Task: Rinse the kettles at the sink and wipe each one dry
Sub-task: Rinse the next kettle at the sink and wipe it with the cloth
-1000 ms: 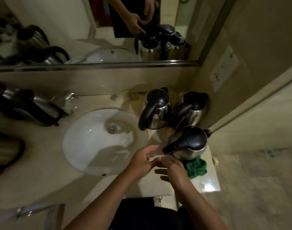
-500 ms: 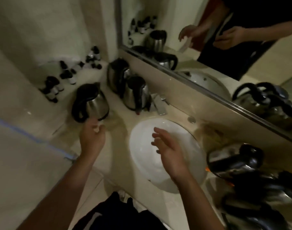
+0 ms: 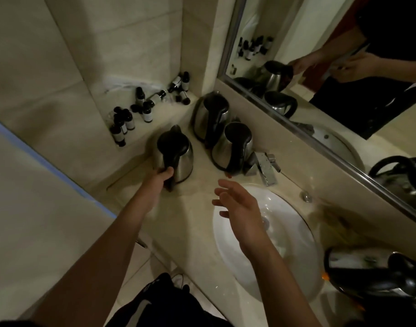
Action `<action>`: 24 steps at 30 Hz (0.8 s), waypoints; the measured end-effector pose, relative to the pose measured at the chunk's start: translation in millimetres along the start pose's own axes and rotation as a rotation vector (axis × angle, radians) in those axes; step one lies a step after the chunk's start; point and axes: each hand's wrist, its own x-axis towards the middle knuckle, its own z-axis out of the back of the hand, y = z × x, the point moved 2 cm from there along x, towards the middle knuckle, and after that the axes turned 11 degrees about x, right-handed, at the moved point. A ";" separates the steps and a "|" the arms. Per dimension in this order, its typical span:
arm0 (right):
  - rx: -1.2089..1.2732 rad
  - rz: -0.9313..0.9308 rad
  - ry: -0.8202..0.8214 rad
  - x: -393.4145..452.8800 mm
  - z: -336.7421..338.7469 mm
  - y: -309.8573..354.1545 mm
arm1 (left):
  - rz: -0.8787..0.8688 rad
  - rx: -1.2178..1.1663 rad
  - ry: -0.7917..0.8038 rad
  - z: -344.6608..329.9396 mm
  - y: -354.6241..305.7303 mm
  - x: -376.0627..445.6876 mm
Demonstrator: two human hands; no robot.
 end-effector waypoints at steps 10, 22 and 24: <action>-0.026 -0.027 -0.166 6.6 24.9 -16.7 | -0.103 -0.102 0.198 -33.2 -0.9 -57.2; -0.091 -0.006 -0.440 52.9 105.8 -21.1 | -0.026 -0.119 0.504 -98.9 19.5 -74.1; -0.115 0.012 -0.459 77.7 119.1 -11.4 | -0.026 -0.041 0.517 -113.4 20.7 -64.9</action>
